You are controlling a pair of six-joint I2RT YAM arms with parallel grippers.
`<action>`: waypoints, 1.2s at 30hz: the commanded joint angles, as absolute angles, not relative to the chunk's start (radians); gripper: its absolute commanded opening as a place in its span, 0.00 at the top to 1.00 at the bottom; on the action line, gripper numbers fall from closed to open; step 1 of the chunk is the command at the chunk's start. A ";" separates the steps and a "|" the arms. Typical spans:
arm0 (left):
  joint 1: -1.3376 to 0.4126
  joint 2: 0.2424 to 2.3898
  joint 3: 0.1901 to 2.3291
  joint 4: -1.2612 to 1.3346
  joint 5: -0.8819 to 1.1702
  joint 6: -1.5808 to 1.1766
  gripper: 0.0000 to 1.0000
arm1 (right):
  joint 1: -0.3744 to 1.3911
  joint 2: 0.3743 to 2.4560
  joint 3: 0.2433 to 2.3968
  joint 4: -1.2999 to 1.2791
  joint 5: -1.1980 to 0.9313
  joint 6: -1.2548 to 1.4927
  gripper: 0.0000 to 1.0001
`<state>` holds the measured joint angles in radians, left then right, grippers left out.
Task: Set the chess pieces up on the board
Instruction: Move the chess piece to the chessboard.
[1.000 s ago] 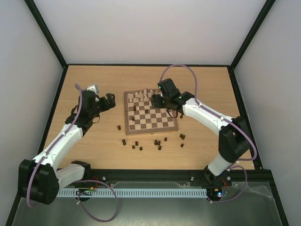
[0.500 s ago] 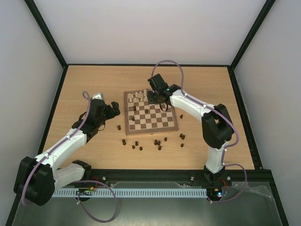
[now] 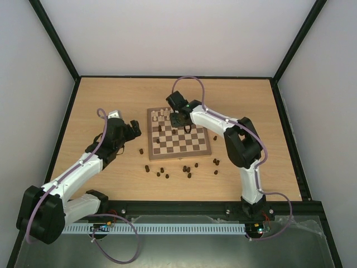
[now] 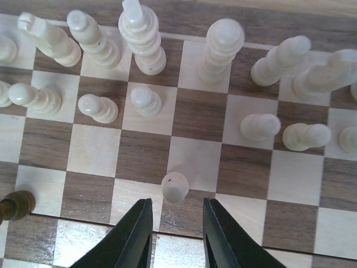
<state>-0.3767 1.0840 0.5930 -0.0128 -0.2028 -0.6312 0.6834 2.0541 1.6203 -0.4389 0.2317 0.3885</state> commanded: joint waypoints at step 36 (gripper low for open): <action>-0.379 1.083 0.568 0.014 -0.213 -0.615 0.01 | 0.697 2.154 1.692 -0.519 0.304 0.387 0.85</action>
<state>-0.3767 1.0843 0.5850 -0.0040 -0.2104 -0.6273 0.6926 2.1513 1.7042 -0.4736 0.2901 0.3885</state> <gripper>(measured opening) 0.995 0.169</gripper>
